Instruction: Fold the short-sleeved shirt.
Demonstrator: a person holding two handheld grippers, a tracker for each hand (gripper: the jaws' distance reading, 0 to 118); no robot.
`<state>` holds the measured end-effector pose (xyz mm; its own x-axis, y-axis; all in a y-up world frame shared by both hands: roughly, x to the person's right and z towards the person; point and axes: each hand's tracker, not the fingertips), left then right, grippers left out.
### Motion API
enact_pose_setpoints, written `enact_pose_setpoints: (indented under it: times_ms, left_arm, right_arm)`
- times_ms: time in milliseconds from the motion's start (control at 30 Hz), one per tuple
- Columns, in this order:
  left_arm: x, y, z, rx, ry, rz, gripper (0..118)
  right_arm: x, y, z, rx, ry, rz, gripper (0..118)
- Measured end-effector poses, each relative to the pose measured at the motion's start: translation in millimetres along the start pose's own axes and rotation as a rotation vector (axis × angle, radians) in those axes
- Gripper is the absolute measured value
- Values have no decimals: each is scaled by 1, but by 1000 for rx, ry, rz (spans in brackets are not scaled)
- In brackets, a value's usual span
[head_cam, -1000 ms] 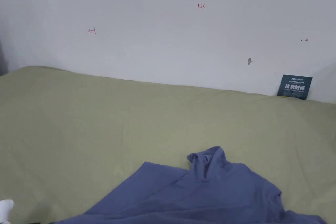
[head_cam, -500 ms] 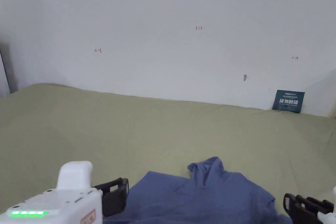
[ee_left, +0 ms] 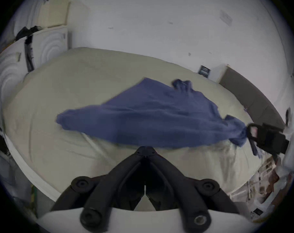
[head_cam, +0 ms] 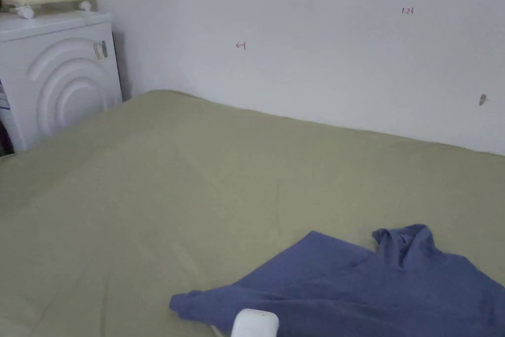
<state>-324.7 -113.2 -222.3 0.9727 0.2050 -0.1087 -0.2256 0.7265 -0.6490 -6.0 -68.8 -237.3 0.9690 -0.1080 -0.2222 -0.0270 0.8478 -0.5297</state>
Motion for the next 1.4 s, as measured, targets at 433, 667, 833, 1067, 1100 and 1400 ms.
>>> enact_pose_setpoints:
  times_ms: [433, 667, 833, 1067, 1100, 1400]
  left_arm:
    - [-131, 78, -68, -201, 192, 140, 115]
    - [-121, 67, -77, -219, 186, 24, 32]
    - [-111, 70, -69, -210, 145, -46, 2]
    - [-101, 67, -81, -246, 129, -64, 2]
    - [-101, 67, -81, -245, 131, -69, 2]
    - [-115, 60, -88, -235, 98, -30, 2]
  right_arm:
    - [34, 36, -14, 13, 58, 52, 1]
    - [89, 101, -92, -80, 67, 48, 19]
    - [132, 168, -197, -181, 50, 127, 73]
    - [118, 208, -321, -395, 113, 328, 73]
    - [114, 204, -336, -429, 120, 356, 73]
    - [100, 171, -378, -521, 108, 344, 38]
